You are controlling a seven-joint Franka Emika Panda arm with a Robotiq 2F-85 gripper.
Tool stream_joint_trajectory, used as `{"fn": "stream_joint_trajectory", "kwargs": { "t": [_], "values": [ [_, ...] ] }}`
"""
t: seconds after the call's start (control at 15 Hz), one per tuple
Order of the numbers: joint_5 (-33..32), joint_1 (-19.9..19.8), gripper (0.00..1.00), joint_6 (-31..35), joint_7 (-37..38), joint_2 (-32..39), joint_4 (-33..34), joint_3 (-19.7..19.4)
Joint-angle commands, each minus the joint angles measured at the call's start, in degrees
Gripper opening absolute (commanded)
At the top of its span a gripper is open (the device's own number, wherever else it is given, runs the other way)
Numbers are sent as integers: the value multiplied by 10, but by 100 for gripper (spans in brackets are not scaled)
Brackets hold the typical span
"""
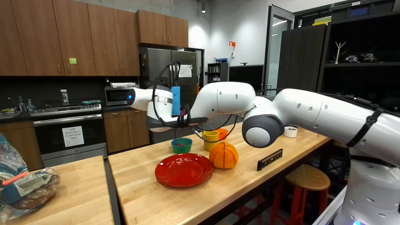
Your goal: Pour the contents of the pink bowl into the blue bowl
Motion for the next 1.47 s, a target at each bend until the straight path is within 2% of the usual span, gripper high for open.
{"fn": "stream_joint_trajectory", "kwargs": {
  "t": [0.0,0.53,0.87,1.4],
  "values": [
    [-21,7,1,-15,4,2,0,-11],
    [-38,12,1,-30,-1,4,-1,1],
    [4,1,1,-27,5,-20,-10,36],
    [116,-25,1,0,14,-55,0,77]
  ]
}}
